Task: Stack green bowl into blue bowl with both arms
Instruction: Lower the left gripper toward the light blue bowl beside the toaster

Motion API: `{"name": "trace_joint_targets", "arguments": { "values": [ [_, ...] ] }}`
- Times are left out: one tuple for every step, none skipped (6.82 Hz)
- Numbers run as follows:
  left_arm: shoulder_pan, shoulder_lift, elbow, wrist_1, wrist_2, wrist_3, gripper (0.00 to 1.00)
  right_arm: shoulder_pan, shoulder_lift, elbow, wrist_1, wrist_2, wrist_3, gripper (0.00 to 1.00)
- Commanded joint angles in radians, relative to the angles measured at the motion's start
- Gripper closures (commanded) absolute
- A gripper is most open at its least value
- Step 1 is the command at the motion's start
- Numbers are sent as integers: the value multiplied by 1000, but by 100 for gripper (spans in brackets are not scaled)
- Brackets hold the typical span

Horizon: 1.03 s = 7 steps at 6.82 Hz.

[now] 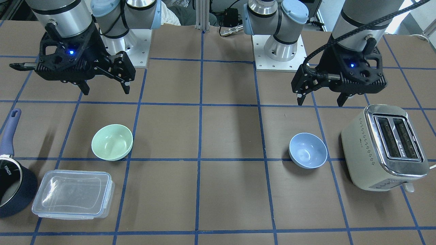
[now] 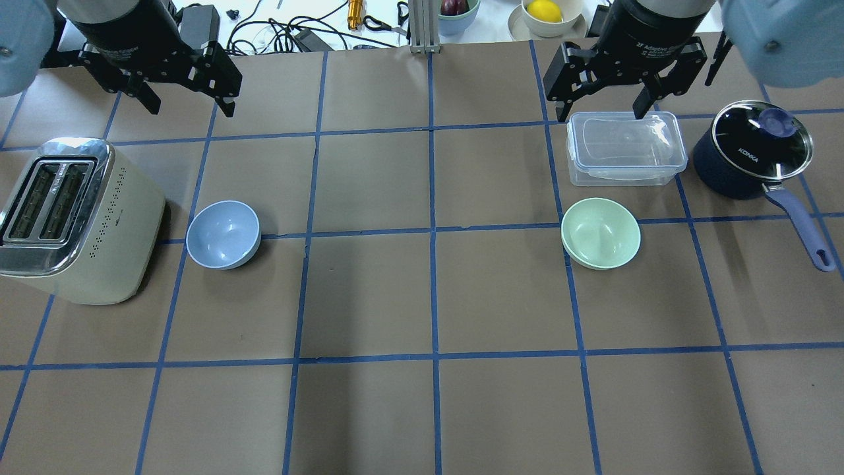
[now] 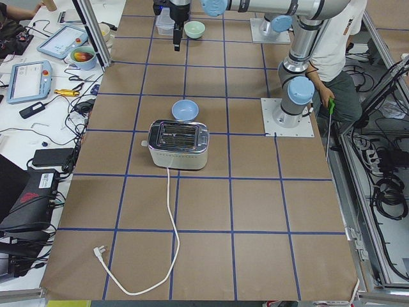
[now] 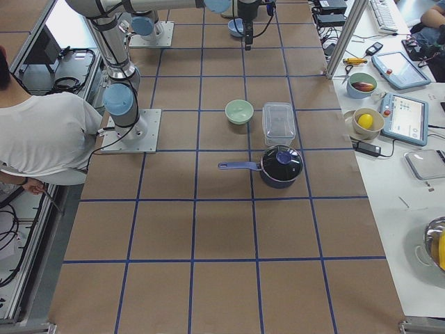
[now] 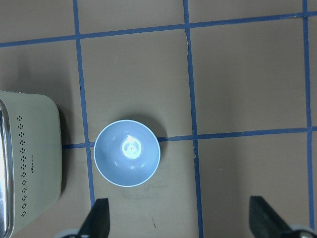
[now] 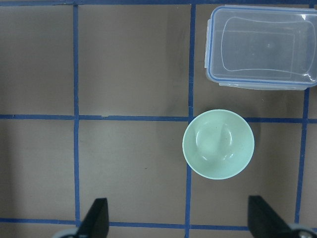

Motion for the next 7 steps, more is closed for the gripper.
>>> {"name": "trace_joint_targets", "arguments": {
  "values": [
    [-1, 0, -7, 0, -1, -2, 0, 2, -1, -2, 11, 0, 6, 0],
    [-1, 0, -8, 0, -1, -2, 0, 2, -1, -2, 11, -1, 6, 0],
    [-1, 3, -13, -2, -1, -2, 0, 2, -1, -2, 11, 0, 6, 0],
    [-2, -6, -31, -3, 10, 14, 0, 2, -1, -2, 11, -1, 6, 0],
    [10, 3, -101, 5, 16, 9, 0, 2, -1, -2, 11, -1, 6, 0],
    [71, -12, -191, 50, 9, 9, 0, 2, -1, -2, 11, -1, 6, 0],
    [106, -36, -267, 161, -10, 20, 0, 2, -1, -2, 11, -1, 5, 0]
  ]
}}
